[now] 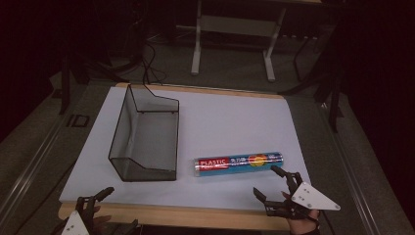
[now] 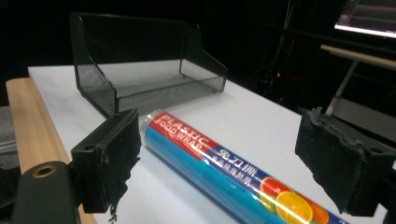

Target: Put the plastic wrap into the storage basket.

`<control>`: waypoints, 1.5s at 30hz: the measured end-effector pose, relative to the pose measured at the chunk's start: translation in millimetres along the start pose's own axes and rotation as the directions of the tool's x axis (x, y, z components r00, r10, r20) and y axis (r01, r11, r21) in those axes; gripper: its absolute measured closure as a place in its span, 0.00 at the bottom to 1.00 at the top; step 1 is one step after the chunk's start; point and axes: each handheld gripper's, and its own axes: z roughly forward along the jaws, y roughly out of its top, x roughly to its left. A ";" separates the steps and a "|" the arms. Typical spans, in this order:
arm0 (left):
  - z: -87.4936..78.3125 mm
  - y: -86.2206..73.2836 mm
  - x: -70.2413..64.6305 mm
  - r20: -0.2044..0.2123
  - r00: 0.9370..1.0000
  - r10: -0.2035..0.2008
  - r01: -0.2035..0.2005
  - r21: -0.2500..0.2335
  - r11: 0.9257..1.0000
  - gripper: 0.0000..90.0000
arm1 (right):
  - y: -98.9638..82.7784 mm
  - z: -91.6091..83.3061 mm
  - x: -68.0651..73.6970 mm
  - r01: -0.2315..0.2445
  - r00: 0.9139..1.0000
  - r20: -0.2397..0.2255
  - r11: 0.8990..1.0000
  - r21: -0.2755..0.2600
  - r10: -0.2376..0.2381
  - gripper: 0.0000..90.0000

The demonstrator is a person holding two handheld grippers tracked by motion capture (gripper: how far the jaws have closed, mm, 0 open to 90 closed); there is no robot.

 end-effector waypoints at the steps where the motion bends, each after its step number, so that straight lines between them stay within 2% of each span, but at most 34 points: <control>1: 0.4 1.0 -2.4 0.026 1.000 0.001 -0.001 -0.015 1.000 0.00 | 0.1 -1.2 -1.1 0.009 1.000 0.002 1.000 -0.010 -0.009 0.16; 4: 2.0 1.9 -6.6 0.050 0.999 0.018 -0.018 -0.016 1.000 0.00 | 0.7 -3.6 -3.2 0.012 1.000 -0.018 0.999 -0.043 -0.013 0.16; 6: 3.2 2.3 -9.3 0.063 0.997 0.033 -0.032 -0.014 0.999 0.00 | 3.9 -6.6 -4.5 0.031 0.999 -0.025 0.999 -0.033 -0.032 0.16; 8: 4.0 2.4 -10.9 0.078 0.996 0.040 -0.039 -0.013 0.999 0.00 | 6.4 -8.3 -3.3 0.079 0.997 -0.013 0.997 -0.022 -0.080 0.16; 9: 4.0 2.4 -10.9 0.078 0.996 0.040 -0.039 -0.013 0.999 0.00 | 6.4 -8.3 -3.3 0.079 0.997 -0.013 0.997 -0.022 -0.080 0.16; 10: 5.1 2.0 -11.4 0.090 0.995 0.040 -0.039 -0.005 0.999 0.00 | 9.3 -8.8 -3.4 0.082 0.996 -0.034 0.996 0.020 -0.081 0.16; 11: 5.2 2.0 -11.4 0.093 0.995 0.039 -0.038 -0.005 0.999 0.00 | 10.8 -9.1 -3.8 0.079 0.996 -0.034 0.996 0.034 -0.078 0.17; 13: 5.1 2.2 -11.4 0.095 0.995 0.037 -0.036 -0.008 0.999 0.00 | 14.3 -9.6 -4.4 0.044 0.996 -0.085 0.998 0.053 -0.040 0.16; 15: 5.1 2.1 -11.4 0.096 0.995 0.034 -0.033 -0.008 0.999 0.00 | 17.6 -9.9 -4.1 0.030 0.996 -0.083 0.998 0.059 -0.025 0.12; 16: 5.1 2.1 -11.6 0.097 0.995 0.035 -0.034 -0.006 0.999 0.00 | 19.6 -9.6 -4.8 0.002 0.995 -0.098 0.997 0.073 0.005 0.12; 17: 5.1 2.1 -11.6 0.097 0.995 0.035 -0.034 -0.006 0.999 0.00 | 20.9 -9.5 -5.0 -0.005 0.996 -0.087 0.997 0.071 0.012 0.12; 23: 5.4 2.3 -12.5 0.109 0.994 0.028 -0.027 -0.008 1.000 0.00 | 25.2 -5.5 -10.1 -0.023 0.994 -0.107 0.995 0.098 0.033 0.10; 24: 5.7 2.2 -12.6 0.110 0.994 0.026 -0.025 -0.006 1.000 0.00 | 25.8 -1.9 -12.9 -0.031 0.991 -0.128 0.993 0.115 0.046 0.10; 27: 5.9 2.1 -12.7 0.111 0.993 0.025 -0.024 -0.006 1.000 0.00 | 27.0 1.1 -13.3 -0.016 0.992 -0.123 0.992 0.127 0.032 0.10; 28: 6.1 2.1 -12.8 0.113 0.993 0.022 -0.022 -0.004 1.000 0.00 | 28.2 5.0 -13.7 -0.009 0.995 -0.099 0.990 0.144 0.023 0.10; 31: 6.1 2.2 -13.1 0.116 0.993 0.022 -0.021 -0.004 1.000 0.00 | 29.4 9.8 -15.5 -0.026 0.995 -0.087 0.986 0.165 0.041 0.10; 33: 6.0 2.2 -13.2 0.117 0.993 0.021 -0.021 -0.004 1.000 0.00 | 29.3 14.0 -15.2 -0.009 0.996 -0.081 0.982 0.188 0.024 0.10; 34: 5.8 2.3 -13.4 0.119 0.993 0.020 -0.019 -0.007 1.000 0.00 | 29.0 16.2 -16.0 -0.003 0.992 -0.126 0.979 0.206 0.029 0.09; 35: 5.8 2.3 -13.3 0.120 0.993 0.016 -0.015 -0.009 1.000 0.00 | 29.0 17.4 -15.7 0.002 0.992 -0.124 0.978 0.210 0.024 0.09; 38: 5.8 2.3 -13.2 0.122 0.992 0.014 -0.012 -0.011 1.000 0.00 | 28.7 25.3 -15.4 0.024 0.989 -0.148 0.966 0.258 0.015 0.09; 41: 5.7 2.3 -13.3 0.123 0.992 0.014 -0.013 -0.010 1.000 0.00 | 28.3 33.5 -16.3 0.050 0.982 -0.187 0.949 0.310 0.010 0.09; 42: 5.7 2.3 -13.4 0.123 0.992 0.014 -0.013 -0.009 1.000 0.00 | 27.8 38.2 -16.6 0.057 0.981 -0.194 0.939 0.339 0.010 0.09; 43: 5.6 2.3 -13.5 0.124 0.992 0.014 -0.013 -0.009 1.000 0.00 | 27.6 40.6 -17.0 0.064 0.980 -0.198 0.934 0.351 0.007 0.09; 44: 5.7 2.3 -13.5 0.124 0.992 0.013 -0.012 -0.009 1.000 0.00 | 27.3 45.2 -17.7 0.067 0.978 -0.209 0.923 0.379 0.015 0.09; 45: 5.8 2.2 -13.5 0.124 0.992 0.013 -0.012 -0.008 1.000 0.00 | 27.1 47.5 -17.9 0.077 0.979 -0.203 0.919 0.387 0.003 0.09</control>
